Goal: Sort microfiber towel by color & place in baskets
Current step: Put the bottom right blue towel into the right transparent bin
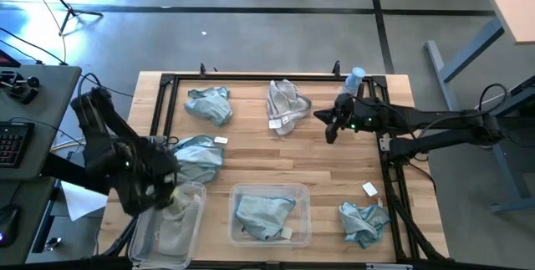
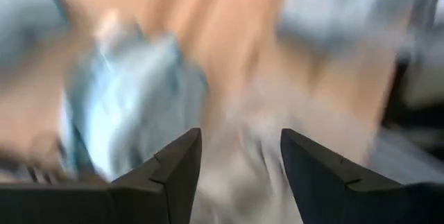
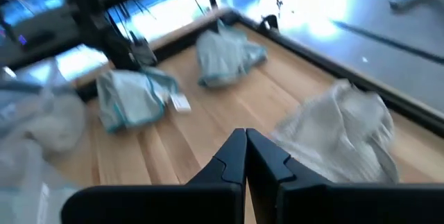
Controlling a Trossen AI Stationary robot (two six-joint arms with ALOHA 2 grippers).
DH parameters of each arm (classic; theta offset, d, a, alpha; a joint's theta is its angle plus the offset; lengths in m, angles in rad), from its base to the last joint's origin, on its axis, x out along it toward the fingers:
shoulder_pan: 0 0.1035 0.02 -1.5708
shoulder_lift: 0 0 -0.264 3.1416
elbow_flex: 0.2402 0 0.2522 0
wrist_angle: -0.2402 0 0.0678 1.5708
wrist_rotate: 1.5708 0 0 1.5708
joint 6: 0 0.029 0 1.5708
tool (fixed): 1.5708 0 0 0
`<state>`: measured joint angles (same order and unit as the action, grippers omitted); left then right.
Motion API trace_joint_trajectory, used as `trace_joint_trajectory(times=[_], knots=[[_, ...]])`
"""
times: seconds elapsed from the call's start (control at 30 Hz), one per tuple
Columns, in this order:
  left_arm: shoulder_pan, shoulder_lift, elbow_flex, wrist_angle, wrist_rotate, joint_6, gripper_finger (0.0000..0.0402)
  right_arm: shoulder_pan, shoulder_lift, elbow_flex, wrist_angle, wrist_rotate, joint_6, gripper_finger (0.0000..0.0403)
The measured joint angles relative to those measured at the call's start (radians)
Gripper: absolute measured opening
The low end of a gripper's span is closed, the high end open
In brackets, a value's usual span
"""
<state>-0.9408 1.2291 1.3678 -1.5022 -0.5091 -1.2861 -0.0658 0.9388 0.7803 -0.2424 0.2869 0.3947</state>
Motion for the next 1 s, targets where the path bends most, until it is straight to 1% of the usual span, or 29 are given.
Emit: trace_joint_trajectory(times=[0.07,0.1,0.17,0.23,0.33,0.4,0.53,0.7,0.77,0.93,1.0], knots=[[0.039,-0.021,0.0,0.012,-0.135,0.112,0.0165,0.0,0.034,0.0,0.099,-0.003,-0.004,0.0],[0.065,-0.028,0.0,0.014,-0.185,0.175,0.0155,0.0,0.054,0.0,0.153,-0.008,-0.01,0.0],[0.128,-0.037,0.0,0.014,-0.235,0.293,0.0128,0.0,0.101,0.0,0.252,-0.034,-0.017,0.0],[0.207,-0.042,0.0,0.023,-0.234,0.397,0.0091,0.0,0.146,0.001,0.313,-0.057,-0.019,0.0],[0.325,-0.045,0.0,0.091,-0.207,0.561,0.0025,0.0,0.202,0.036,0.287,-0.059,-0.005,0.0],[0.389,-0.045,0.0,0.156,-0.188,0.669,0.0009,0.0,0.227,0.069,0.24,-0.059,-0.004,0.0],[0.5,-0.058,-0.022,0.3,-0.135,0.879,0.0004,0.0,0.267,0.149,0.111,-0.059,-0.013,0.0],[0.636,-0.127,-0.16,0.575,0.041,1.082,0.0001,0.0,0.31,0.261,-0.05,-0.058,-0.029,0.0],[0.684,-0.161,-0.226,0.662,0.09,1.119,0.0001,0.0,0.328,0.297,-0.111,-0.058,-0.026,0.0],[0.784,-0.263,-0.376,0.829,0.153,1.14,0.0,0.0,0.356,0.357,-0.281,-0.059,0.022,0.0],[0.821,-0.307,-0.434,0.898,0.212,1.139,0.0,0.0,0.359,0.365,-0.361,-0.059,0.073,0.0]])
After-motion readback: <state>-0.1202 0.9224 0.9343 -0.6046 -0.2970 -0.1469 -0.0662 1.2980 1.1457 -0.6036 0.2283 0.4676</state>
